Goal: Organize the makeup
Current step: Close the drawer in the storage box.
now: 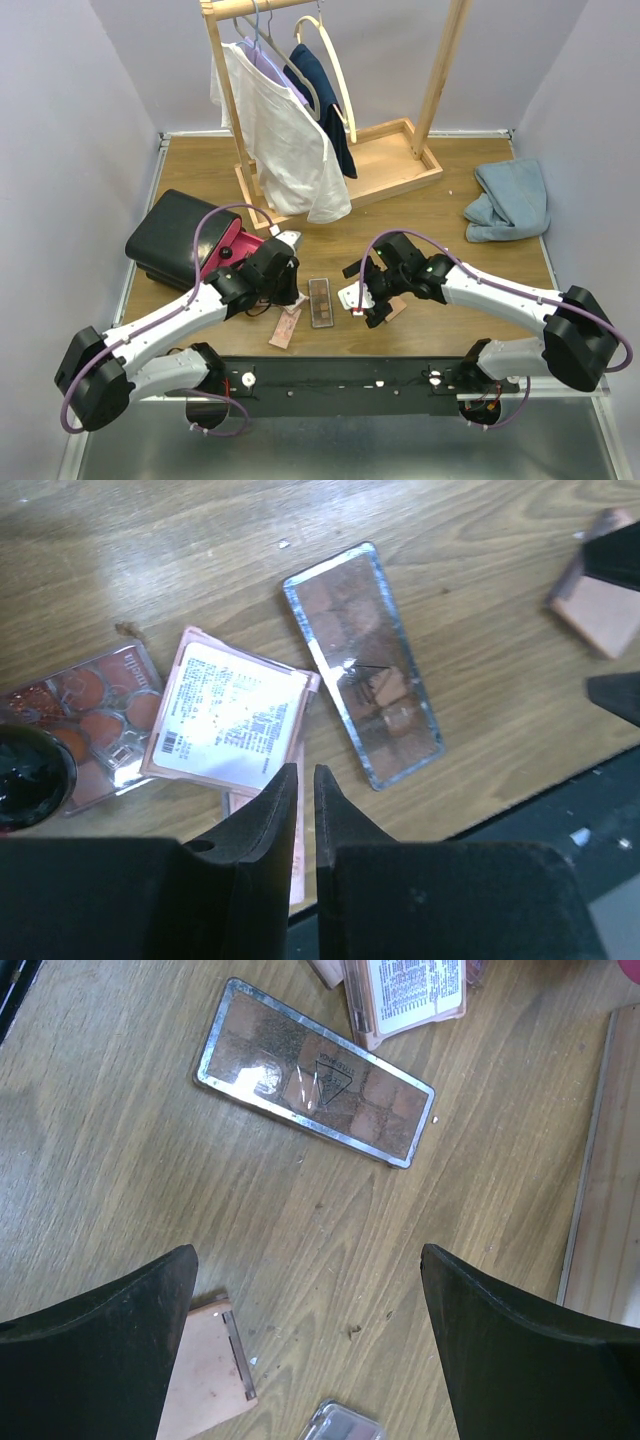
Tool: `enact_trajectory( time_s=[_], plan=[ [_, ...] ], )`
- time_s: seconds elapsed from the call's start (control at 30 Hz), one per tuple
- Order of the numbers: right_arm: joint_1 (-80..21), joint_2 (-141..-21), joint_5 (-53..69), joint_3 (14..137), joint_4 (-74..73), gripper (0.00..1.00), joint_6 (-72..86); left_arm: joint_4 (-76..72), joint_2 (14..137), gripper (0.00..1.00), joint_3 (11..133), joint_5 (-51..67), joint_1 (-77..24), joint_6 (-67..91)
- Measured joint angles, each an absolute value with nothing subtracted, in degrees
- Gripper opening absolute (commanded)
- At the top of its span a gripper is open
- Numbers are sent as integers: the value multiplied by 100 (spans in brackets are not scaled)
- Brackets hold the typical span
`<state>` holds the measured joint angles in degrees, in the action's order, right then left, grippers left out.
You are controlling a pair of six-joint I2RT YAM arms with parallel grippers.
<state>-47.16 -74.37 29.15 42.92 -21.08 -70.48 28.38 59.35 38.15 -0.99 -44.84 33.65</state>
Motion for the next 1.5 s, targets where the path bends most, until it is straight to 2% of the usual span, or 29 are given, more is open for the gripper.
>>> enact_trajectory(
  time_s=[0.53, 0.67, 0.73, 0.87, 1.07, 1.37, 1.5],
  plan=[
    [-4716, -7461, 2869, 4289, -2086, 100, -7048, 3024, 6989, 22, 4169, -1498, -5116, 3551],
    [-4716, -7461, 2867, 4289, -2082, 100, -7048, 3192, 7150, 25, 4228, -1848, -5146, 3570],
    [-4716, -7461, 2864, 4289, -2080, 100, -7048, 3291, 7196, 30, 4276, -2034, -5151, 3583],
    [-4716, -7463, 2858, 4289, -2078, 100, -7048, 3406, 7225, 47, 4359, -2375, -5151, 3588],
    [-4716, -7463, 2847, 4289, -2069, 100, -7048, 3527, 7306, 67, 4464, -2880, -5070, 3579],
    [-4713, -7461, 2816, 4289, -2067, 100, -7048, 3557, 7308, 87, 4558, -3109, -4305, 3463],
    [-4713, -7461, 2812, 4289, -2064, 100, -7048, 3531, 7253, 87, 4622, -3135, -4045, 3389]
  ],
)
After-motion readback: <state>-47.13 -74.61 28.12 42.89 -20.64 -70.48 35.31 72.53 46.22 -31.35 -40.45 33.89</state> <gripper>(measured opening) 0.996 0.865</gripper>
